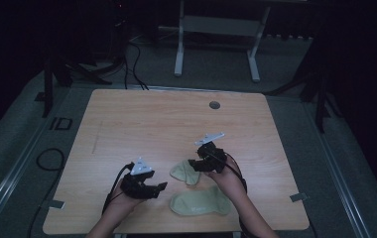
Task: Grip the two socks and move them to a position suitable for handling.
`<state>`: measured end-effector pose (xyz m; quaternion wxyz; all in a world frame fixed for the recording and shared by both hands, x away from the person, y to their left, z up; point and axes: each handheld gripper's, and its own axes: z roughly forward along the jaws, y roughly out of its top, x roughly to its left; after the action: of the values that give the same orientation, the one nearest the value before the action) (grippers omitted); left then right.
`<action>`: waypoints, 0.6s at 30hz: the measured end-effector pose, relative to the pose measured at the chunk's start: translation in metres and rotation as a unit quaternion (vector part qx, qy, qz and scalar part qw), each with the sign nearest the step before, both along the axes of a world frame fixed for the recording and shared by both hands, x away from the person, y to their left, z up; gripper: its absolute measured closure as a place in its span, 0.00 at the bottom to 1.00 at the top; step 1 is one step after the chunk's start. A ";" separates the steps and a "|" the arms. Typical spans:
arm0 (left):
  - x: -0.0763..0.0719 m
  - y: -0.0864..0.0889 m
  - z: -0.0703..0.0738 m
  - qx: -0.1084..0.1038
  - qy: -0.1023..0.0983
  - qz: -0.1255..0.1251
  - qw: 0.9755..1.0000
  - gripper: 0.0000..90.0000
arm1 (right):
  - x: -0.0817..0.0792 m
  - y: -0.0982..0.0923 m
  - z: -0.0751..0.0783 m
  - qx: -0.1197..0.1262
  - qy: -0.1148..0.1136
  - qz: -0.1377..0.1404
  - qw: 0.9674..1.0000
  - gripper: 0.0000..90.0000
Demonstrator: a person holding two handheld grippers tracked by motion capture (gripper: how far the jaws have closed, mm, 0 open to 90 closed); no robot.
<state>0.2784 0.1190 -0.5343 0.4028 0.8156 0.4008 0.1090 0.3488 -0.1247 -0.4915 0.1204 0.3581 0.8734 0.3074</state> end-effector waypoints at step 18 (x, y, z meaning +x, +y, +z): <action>0.052 -0.047 -0.018 0.095 -0.014 -0.037 0.995 0.81 | 0.002 0.003 -0.048 -0.049 0.032 0.027 0.998 0.75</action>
<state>0.3307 0.0725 -0.5521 0.3325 0.8630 0.3525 0.1430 0.3513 -0.1213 -0.5399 0.1011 0.3375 0.9003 0.2557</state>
